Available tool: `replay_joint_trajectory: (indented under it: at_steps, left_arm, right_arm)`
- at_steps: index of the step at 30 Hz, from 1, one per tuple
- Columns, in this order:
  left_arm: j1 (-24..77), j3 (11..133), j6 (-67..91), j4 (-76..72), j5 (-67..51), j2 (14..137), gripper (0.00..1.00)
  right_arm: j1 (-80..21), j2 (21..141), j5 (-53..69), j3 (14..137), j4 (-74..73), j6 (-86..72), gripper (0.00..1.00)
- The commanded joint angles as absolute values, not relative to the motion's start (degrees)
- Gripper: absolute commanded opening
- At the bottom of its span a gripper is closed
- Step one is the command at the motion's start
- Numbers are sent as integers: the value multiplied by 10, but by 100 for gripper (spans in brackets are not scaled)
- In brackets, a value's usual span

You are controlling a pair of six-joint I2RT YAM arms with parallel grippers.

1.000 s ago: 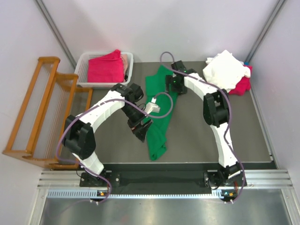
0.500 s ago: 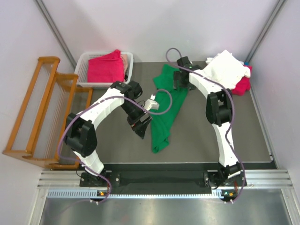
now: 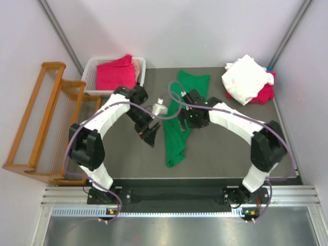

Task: Fold and stack the t-shirts

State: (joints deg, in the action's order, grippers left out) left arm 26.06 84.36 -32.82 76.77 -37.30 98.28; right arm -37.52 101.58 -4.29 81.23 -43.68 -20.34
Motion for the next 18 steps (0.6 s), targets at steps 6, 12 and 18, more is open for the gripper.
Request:
replay_joint_trajectory:
  at_steps: [6,12,18]
  left_arm:
    - [-68,942,-408,851,-539,982,98]
    - [-125,896,-353,764,-518,933,99]
    - [-125,862,-373,785,-522,933,99]
  right_arm:
    - [-415,860,55,636,-391,-255,82]
    - [-445,890,79,631,-358,-258,81]
    - [-469,937,90,653,-338,-258,79]
